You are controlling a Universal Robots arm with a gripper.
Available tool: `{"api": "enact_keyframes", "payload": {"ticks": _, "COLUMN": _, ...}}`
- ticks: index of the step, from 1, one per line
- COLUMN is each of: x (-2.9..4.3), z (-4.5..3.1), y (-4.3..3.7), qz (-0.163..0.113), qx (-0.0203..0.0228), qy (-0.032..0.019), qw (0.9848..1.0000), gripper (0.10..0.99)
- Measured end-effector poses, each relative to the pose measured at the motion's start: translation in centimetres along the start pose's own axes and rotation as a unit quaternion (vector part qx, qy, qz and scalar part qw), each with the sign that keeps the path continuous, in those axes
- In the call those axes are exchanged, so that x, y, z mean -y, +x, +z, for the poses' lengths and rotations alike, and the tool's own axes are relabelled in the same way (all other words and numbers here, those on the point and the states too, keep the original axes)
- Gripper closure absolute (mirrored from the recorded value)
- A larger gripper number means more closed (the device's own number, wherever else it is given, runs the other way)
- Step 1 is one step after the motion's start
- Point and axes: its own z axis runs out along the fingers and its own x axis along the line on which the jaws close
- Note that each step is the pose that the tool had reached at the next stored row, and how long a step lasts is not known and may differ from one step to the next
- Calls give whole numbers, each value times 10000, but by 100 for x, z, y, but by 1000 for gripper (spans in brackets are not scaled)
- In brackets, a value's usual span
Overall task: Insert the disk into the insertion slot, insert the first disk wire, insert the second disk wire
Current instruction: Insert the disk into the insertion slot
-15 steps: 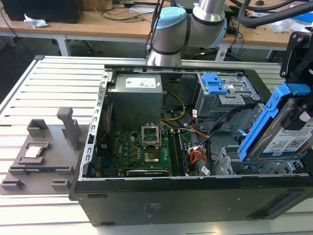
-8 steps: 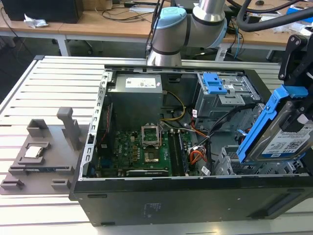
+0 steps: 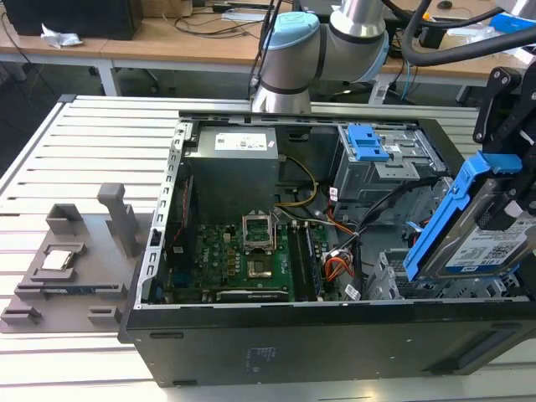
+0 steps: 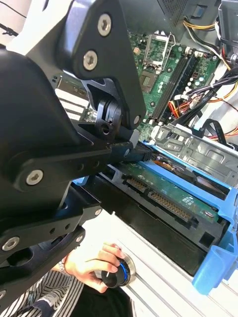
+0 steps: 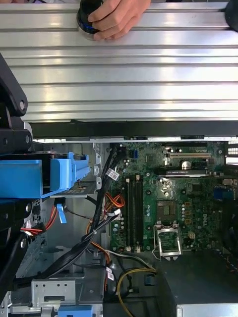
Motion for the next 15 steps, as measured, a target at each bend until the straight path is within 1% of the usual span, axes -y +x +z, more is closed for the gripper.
{"api": "enact_keyframes", "payload": {"ticks": 15, "x": 4, "z": 111, "y": 0, "qz": 0, "qx": 0, "qy": 0, "qw": 10000, "gripper": 725}}
